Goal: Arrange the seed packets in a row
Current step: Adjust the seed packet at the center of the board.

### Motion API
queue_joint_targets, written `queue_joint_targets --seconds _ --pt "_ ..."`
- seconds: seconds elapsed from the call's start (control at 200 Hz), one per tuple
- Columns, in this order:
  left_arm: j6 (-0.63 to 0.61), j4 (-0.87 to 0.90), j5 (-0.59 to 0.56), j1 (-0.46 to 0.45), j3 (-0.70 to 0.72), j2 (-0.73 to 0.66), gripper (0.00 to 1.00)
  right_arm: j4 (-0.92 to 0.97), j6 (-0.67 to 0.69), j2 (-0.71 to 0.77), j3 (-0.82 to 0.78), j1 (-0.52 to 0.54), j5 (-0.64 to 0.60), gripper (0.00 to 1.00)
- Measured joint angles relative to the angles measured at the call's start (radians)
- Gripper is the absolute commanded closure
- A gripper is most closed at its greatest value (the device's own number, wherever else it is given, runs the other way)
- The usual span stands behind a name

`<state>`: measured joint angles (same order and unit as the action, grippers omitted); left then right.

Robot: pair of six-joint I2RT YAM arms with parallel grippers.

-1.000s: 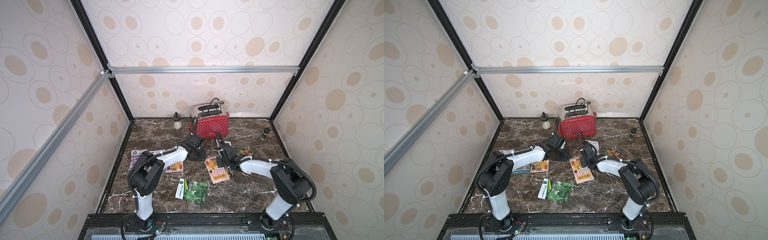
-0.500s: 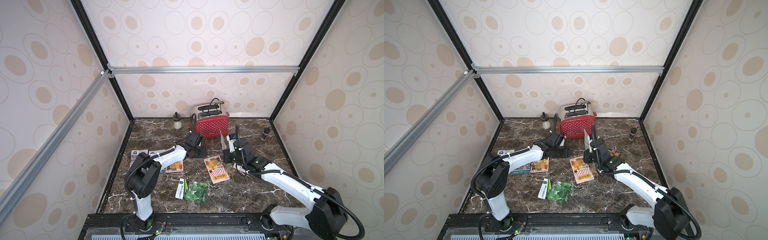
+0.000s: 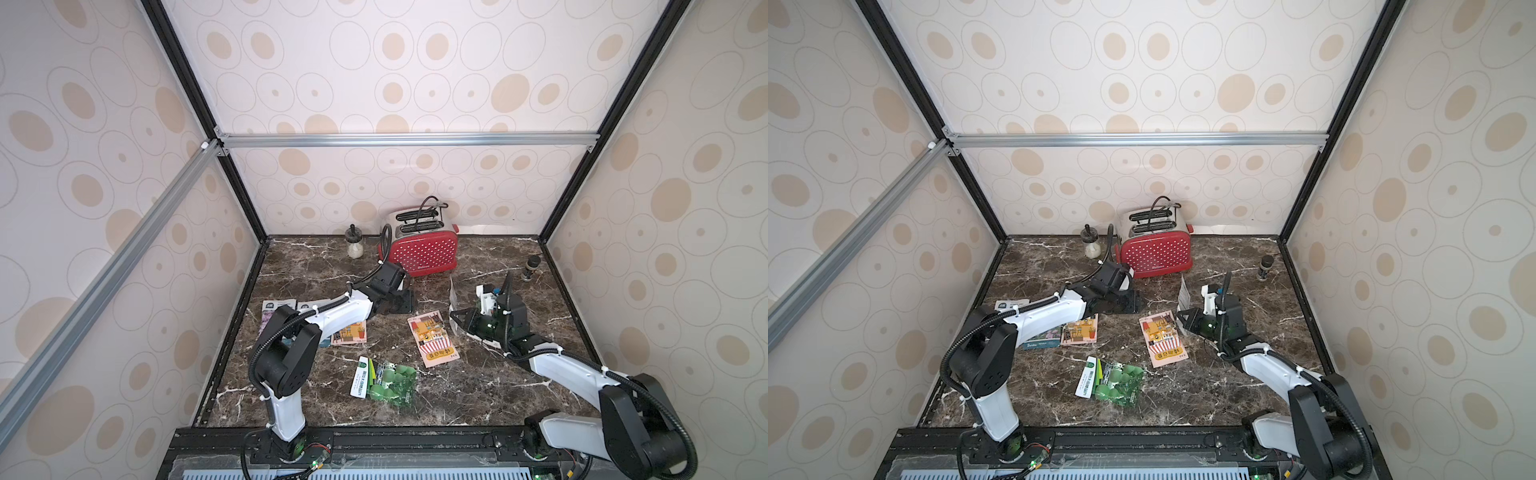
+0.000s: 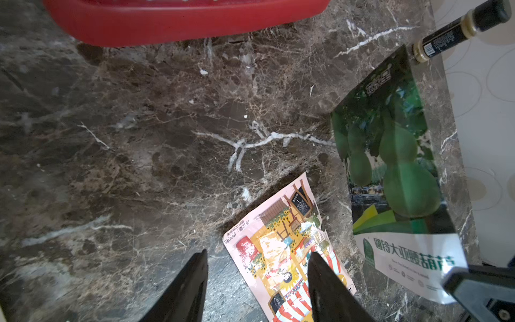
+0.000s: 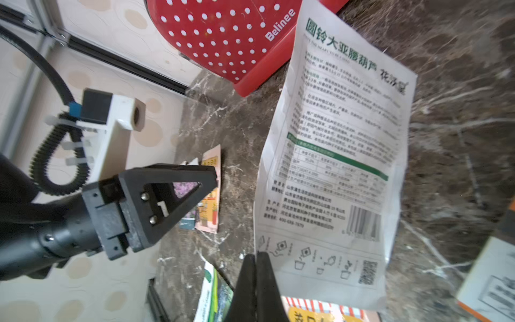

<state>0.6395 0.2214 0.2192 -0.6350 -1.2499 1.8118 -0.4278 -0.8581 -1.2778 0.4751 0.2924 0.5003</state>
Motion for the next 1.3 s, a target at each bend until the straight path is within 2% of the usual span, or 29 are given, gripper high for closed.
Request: queue_joint_targets --seconds 0.215,0.336,0.531,0.836,0.936,1.012,1.187,1.297 --pt "0.0 -0.004 0.003 0.0 0.0 0.0 0.42 -0.247 -0.122 -0.08 -0.044 -0.046 0.074 1.0" --pt "-0.001 -0.003 0.004 0.0 0.0 0.0 0.42 -0.323 -0.155 -0.097 -0.059 -0.051 0.1 1.0" --pt "-0.001 -0.003 0.009 0.0 -0.021 0.0 0.42 -0.345 -0.153 -0.097 -0.056 -0.064 0.111 1.0" --pt "-0.001 -0.003 0.019 0.0 -0.034 0.012 0.42 -0.357 -0.146 -0.17 -0.126 -0.16 0.105 1.0" --pt "-0.002 -0.003 0.019 0.0 -0.034 0.017 0.42 -0.295 -0.121 -0.153 -0.128 -0.168 0.082 1.0" --pt "-0.002 -0.003 0.019 0.0 -0.034 0.017 0.42 -0.182 -0.08 -0.097 -0.128 -0.167 0.045 1.0" --pt "-0.002 -0.003 0.018 0.0 -0.034 0.017 0.42 0.171 0.063 0.121 -0.077 -0.169 -0.119 1.0" --pt "-0.003 -0.003 0.019 0.0 -0.034 0.018 0.42 0.335 0.148 0.195 -0.019 -0.169 -0.225 1.0"
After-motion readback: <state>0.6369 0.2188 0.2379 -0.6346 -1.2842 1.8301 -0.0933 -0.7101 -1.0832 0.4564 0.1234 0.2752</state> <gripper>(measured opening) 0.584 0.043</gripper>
